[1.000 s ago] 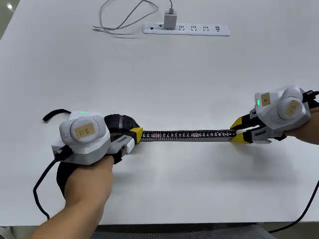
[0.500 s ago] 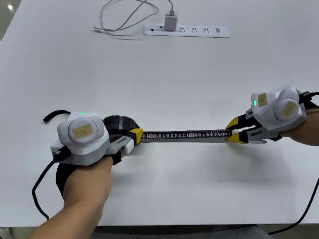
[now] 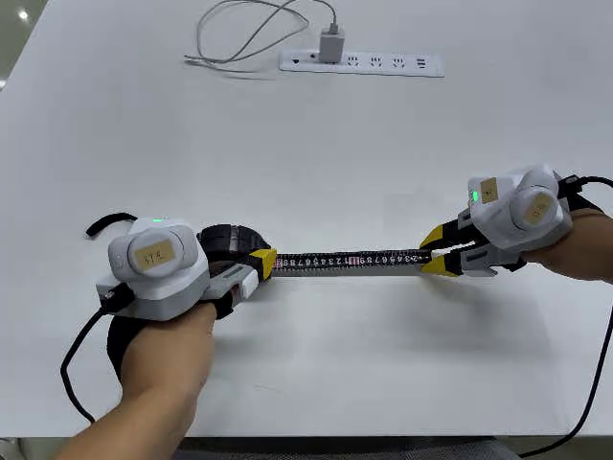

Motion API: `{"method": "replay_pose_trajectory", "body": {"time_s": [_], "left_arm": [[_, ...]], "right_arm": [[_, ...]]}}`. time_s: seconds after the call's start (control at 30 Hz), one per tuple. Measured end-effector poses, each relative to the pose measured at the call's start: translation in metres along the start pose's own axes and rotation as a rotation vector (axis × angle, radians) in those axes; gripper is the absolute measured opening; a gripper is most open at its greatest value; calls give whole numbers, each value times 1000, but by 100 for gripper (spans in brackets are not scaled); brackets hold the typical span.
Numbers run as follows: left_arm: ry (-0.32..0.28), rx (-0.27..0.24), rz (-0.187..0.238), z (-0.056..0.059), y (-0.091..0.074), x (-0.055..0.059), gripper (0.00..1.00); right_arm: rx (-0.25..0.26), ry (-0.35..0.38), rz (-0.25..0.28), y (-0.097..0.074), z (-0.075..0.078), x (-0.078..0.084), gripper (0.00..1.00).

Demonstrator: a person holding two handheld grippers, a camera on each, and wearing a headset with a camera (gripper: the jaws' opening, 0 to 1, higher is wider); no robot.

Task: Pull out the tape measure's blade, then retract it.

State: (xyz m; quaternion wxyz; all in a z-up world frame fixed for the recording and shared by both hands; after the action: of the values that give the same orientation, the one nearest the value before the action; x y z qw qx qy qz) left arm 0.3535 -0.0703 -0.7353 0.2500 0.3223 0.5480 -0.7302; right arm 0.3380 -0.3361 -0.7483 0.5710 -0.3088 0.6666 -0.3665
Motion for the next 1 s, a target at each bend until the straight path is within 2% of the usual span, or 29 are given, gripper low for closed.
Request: {"method": "replay_pose_trajectory", "body": {"time_s": [0.37, 0.57, 1.0], "left_arm": [[-6, 4, 2, 0, -1, 0, 56], [-8, 7, 5, 0, -1, 0, 56], [-18, 11, 2, 0, -1, 0, 56]], "right_arm": [[-7, 0, 26, 8, 0, -14, 10], [-11, 25, 29, 13, 1, -19, 10], [-28, 10, 55, 24, 2, -36, 10]]}}
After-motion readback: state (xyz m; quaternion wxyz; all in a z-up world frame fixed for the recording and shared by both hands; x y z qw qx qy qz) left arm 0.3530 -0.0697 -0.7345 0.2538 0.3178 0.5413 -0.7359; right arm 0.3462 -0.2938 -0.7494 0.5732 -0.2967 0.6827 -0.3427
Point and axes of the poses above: the centre of the closed fingertips' face, and the gripper's own axes: y roughly forward along the fingers, z roughly to its right, x roughly out of its underside, the point moved 4 cm from there along -y, roughly backward along the fingers, and after that the axes turned 7 degrees about -x, right-handed, at the moved point
